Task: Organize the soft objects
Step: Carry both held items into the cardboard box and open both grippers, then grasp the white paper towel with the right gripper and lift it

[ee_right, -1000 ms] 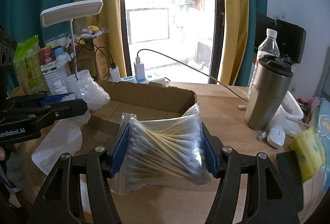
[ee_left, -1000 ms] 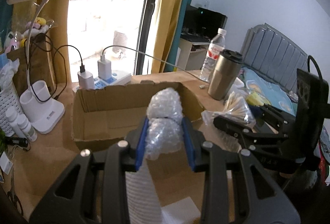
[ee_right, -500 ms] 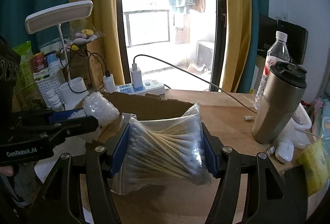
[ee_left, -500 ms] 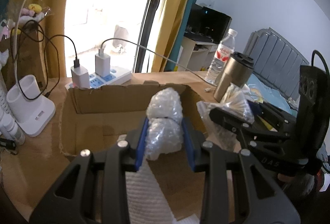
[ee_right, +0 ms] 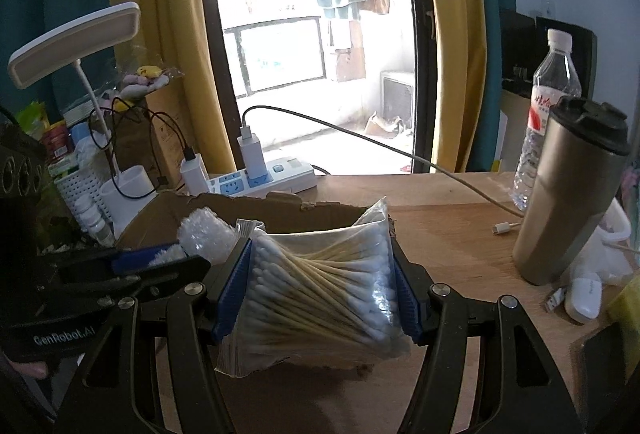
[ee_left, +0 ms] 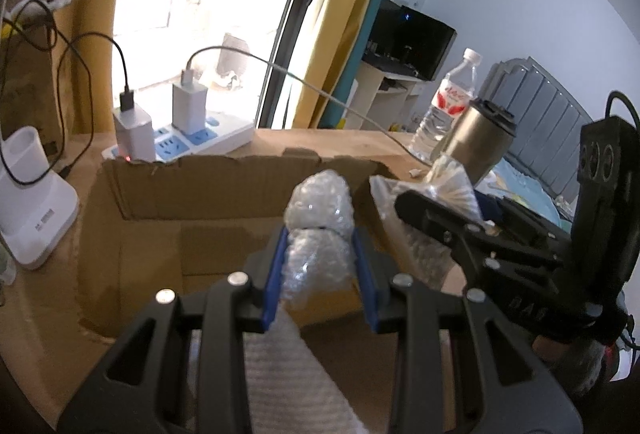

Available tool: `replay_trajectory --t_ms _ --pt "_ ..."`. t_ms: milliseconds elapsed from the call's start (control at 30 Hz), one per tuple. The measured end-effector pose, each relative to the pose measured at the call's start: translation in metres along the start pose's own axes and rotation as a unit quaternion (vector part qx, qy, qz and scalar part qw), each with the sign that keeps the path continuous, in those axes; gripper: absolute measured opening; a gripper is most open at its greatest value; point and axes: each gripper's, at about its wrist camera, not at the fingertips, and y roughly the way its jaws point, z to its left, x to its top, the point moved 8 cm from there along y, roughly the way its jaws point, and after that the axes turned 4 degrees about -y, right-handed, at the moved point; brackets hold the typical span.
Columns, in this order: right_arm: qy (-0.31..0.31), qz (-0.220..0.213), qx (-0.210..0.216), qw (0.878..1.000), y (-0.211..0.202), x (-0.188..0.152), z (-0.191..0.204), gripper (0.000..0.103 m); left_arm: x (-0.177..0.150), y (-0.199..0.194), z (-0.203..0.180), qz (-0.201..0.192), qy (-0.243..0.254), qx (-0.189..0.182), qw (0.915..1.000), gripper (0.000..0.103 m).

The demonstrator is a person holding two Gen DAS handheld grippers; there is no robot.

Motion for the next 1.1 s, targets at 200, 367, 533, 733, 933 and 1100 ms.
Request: replay_trajectory --t_ms 200,367,533,733,933,1100 --pt "0.007 0.007 0.001 1.0 0.01 -0.003 -0.003 0.067 -0.005 0.015 0.007 0.024 -0.014 0.003 0.9996 0.04" --pt "0.011 0.018 0.0 1.0 0.017 -0.005 -0.006 0.069 -0.005 0.014 0.007 0.022 -0.02 -0.004 0.9995 0.062" --pt "0.013 0.016 -0.001 1.0 0.013 -0.004 -0.007 0.077 -0.005 0.002 0.006 0.014 -0.016 0.003 0.9998 0.063" --pt "0.016 0.003 -0.001 1.0 0.001 0.0 -0.007 0.084 -0.008 -0.016 0.008 0.009 -0.016 0.011 0.9998 0.064" --pt "0.008 -0.006 -0.005 1.0 -0.019 0.003 0.002 0.084 -0.012 -0.039 0.006 -0.003 -0.012 0.015 0.9998 0.064" --pt "-0.003 -0.012 -0.004 1.0 -0.036 0.001 0.015 0.084 -0.014 -0.062 0.0 -0.021 -0.002 0.02 0.9996 0.064"
